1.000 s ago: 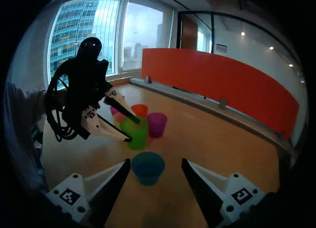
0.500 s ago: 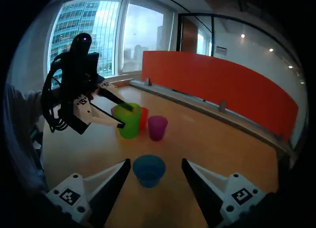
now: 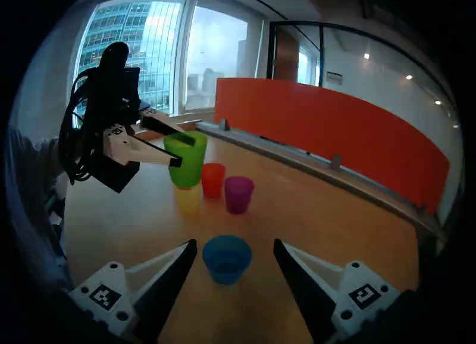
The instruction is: Pour water
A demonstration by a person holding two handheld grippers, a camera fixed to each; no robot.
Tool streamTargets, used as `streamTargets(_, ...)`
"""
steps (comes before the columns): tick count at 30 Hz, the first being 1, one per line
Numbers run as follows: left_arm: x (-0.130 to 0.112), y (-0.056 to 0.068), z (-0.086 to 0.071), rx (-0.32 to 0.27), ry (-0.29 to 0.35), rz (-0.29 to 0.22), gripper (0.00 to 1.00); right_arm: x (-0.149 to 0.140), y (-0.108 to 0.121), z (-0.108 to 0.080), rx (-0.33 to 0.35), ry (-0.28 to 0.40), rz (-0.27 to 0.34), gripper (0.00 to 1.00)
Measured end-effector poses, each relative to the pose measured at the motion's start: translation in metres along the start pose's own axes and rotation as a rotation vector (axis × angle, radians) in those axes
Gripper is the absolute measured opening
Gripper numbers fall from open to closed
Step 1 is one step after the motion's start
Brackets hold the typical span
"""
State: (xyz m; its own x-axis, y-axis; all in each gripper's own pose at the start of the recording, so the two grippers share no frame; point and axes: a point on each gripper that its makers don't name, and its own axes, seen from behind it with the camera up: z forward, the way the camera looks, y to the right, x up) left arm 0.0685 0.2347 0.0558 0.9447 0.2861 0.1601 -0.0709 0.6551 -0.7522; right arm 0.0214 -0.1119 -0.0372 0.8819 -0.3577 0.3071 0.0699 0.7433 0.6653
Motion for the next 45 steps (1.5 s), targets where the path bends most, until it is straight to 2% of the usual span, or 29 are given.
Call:
streamTargets(9, 0.018, -0.012, -0.013, 0.013, 0.075, -0.03, 0.87, -0.003, -0.003, 0.006, 0.011, -0.01, -0.003, 1.0)
streamTargets(23, 0.035, -0.03, -0.033, 0.061, 0.142, -0.032, 0.87, -0.016, -0.01, 0.024, 0.046, -0.038, -0.004, 1.0)
streamTargets(45, 0.043, -0.045, -0.061, 0.11, 0.186, -0.03, 0.87, -0.057, -0.014, 0.048, 0.073, -0.131, -0.012, 1.0)
